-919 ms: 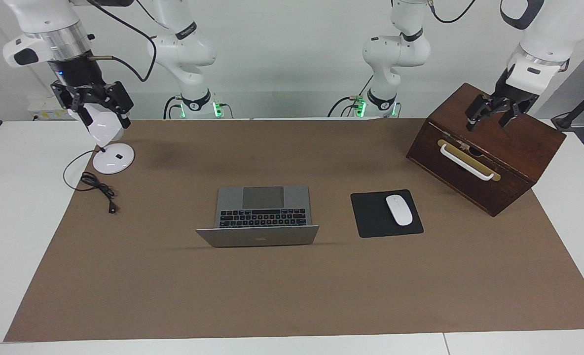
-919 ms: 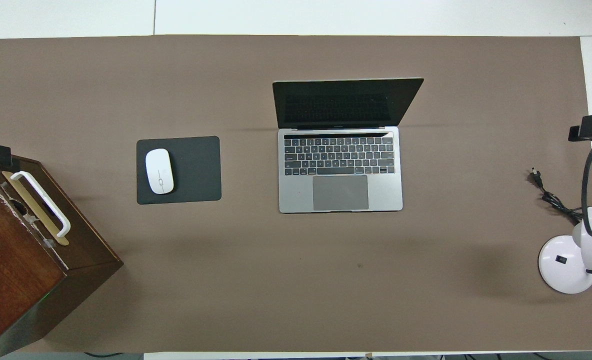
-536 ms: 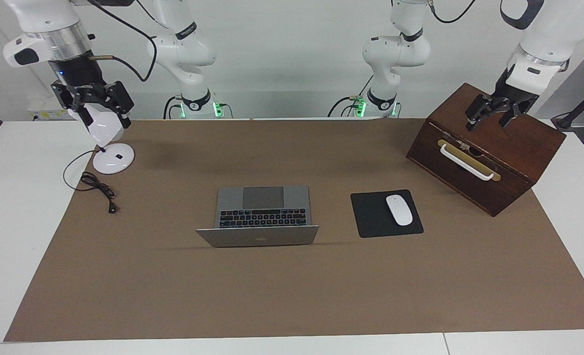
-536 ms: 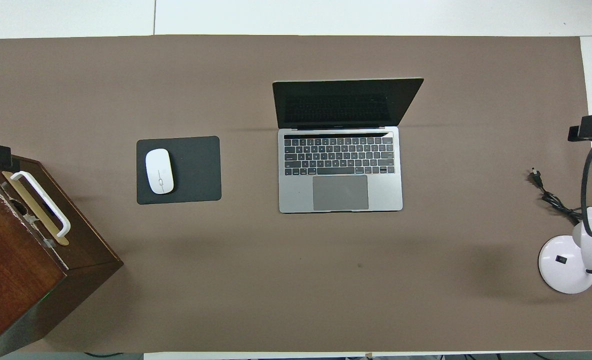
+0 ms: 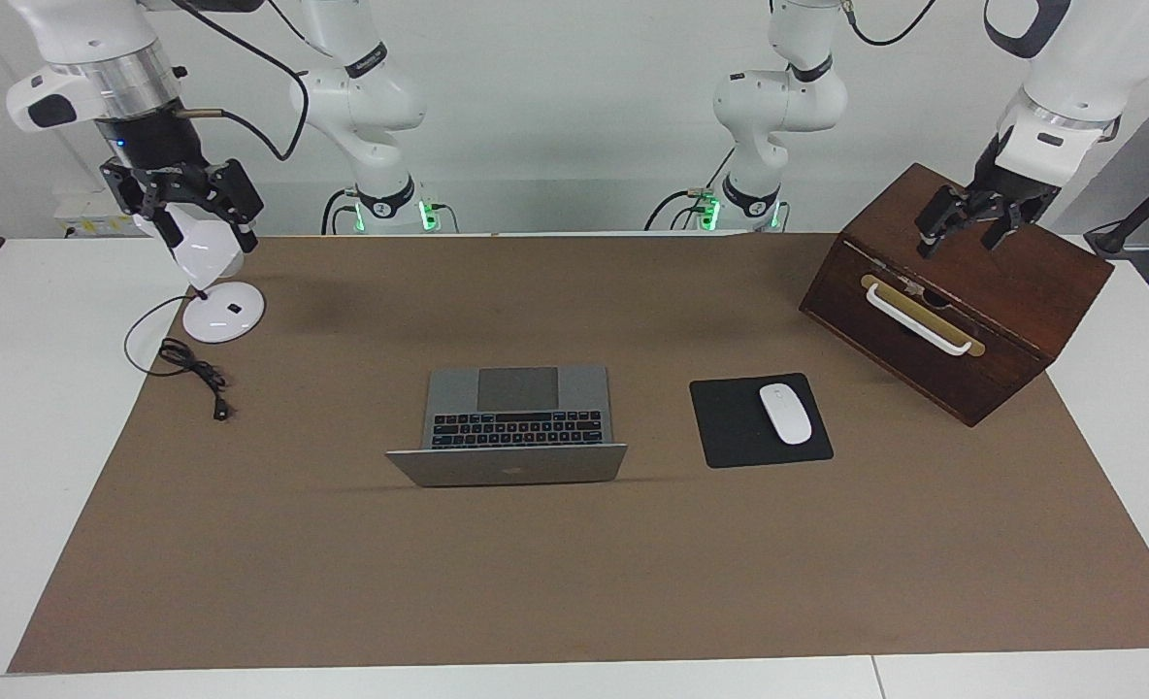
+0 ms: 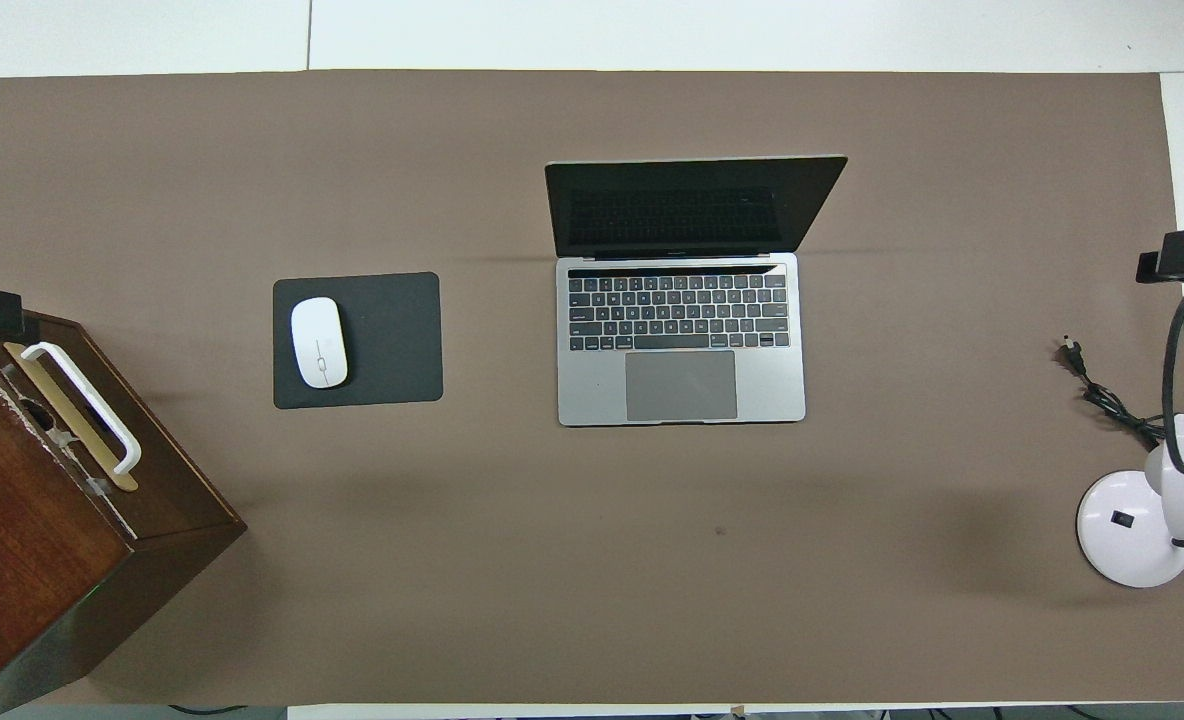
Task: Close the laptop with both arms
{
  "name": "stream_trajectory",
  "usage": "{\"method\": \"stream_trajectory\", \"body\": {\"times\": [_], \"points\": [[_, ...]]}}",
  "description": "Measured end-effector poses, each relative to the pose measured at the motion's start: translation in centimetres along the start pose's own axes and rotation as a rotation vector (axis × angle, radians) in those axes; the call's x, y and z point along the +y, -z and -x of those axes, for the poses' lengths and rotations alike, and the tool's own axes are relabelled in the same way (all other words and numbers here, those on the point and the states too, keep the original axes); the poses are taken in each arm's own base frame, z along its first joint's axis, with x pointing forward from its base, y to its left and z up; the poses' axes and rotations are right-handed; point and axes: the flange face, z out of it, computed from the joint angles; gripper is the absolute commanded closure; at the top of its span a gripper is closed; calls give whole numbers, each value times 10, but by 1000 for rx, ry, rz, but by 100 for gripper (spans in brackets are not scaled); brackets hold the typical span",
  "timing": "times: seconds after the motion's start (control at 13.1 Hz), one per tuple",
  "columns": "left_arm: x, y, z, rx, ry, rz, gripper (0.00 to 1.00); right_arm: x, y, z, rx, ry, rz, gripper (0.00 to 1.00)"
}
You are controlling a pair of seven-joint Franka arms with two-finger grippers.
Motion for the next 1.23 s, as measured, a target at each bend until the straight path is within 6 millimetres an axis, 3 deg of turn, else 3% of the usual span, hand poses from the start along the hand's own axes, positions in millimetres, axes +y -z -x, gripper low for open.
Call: {"method": "stream_trajectory", "body": {"times": [0.38,0.84,1.23], "points": [[-1,0,0,0,1,0,0,0,2,1,3,-1,0,0],[-1,1,0,3,6,0,0,10,29,12,50,-16,-4,0],[-1,1,-1,6,10,9,0,12,22,13,38,102,0,0]]}}
